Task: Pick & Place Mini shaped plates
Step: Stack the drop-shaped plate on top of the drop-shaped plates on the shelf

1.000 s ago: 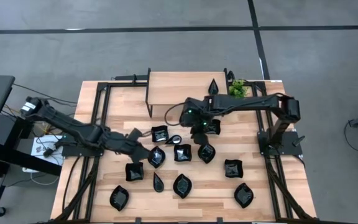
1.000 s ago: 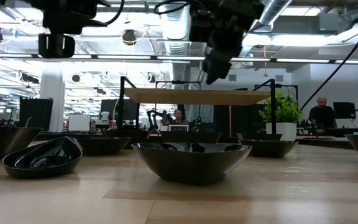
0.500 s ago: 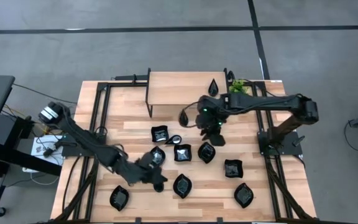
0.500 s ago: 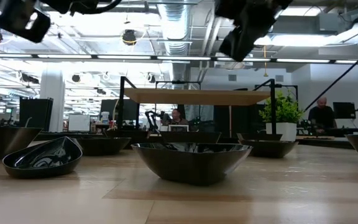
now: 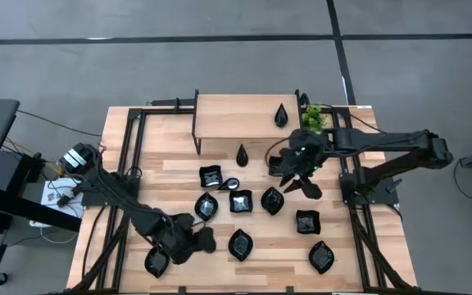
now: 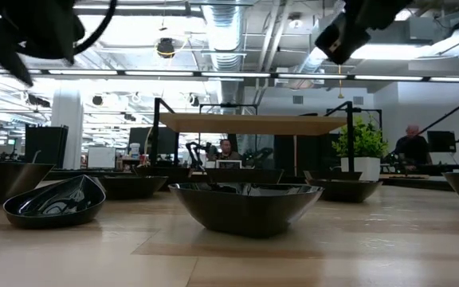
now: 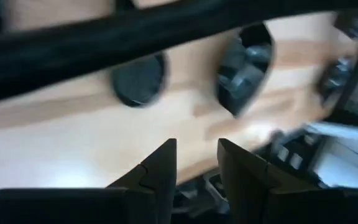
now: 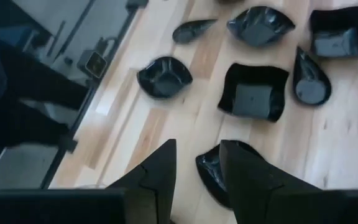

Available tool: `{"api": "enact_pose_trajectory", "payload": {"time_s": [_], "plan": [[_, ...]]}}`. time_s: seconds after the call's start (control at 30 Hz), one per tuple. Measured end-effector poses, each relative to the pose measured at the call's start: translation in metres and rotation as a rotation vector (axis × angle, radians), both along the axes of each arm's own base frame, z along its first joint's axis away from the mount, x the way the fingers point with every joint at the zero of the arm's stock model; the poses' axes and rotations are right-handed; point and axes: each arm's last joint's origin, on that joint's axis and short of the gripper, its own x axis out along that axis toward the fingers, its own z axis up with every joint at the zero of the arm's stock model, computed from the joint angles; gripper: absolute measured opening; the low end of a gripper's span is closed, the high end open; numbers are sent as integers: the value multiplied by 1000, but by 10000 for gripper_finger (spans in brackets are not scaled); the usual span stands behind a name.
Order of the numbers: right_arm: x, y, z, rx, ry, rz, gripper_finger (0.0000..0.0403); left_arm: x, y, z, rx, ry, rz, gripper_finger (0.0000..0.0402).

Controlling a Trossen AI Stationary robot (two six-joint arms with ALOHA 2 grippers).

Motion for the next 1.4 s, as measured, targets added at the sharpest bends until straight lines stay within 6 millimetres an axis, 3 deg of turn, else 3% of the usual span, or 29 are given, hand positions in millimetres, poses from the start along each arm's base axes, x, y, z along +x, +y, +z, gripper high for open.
{"api": "enact_pose_trajectory", "payload": {"time_s": [0.27,0.87,1.4], "plan": [[-14,2,7,15,-66,-21,119,12,20,-12,40,90,30,117],[-8,1,2,0,-54,-7,119,9,24,-23,53,209,16,117],[-6,1,3,1,-75,-10,119,19,30,-43,71,270,26,117]]}}
